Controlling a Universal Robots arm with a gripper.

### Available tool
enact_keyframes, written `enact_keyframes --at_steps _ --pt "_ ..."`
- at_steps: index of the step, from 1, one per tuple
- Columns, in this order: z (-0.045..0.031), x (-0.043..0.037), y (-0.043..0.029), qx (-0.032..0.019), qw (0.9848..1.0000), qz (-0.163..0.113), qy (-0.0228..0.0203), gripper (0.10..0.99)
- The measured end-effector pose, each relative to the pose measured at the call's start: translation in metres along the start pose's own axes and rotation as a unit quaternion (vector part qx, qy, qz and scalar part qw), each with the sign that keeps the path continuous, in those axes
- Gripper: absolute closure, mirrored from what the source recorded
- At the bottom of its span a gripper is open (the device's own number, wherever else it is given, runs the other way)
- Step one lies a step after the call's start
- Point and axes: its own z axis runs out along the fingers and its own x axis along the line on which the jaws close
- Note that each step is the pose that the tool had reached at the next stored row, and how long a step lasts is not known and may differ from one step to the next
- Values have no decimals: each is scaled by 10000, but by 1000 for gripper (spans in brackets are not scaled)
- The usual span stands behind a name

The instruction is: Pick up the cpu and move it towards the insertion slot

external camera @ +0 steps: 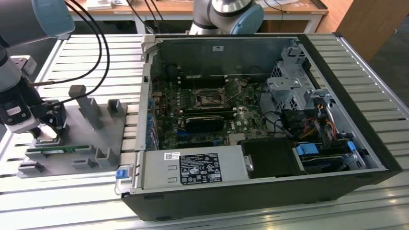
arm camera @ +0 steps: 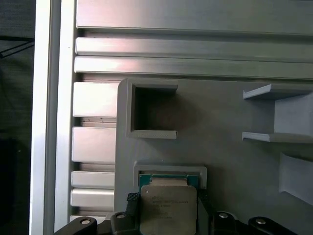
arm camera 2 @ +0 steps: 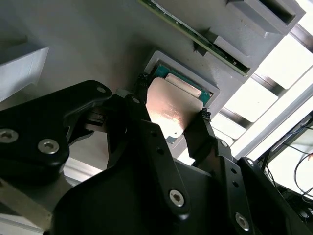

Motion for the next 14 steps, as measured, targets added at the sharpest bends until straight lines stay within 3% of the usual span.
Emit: enact_keyframes --at_steps 14 --pt "-43 -1 1 13 10000 0 0 541"
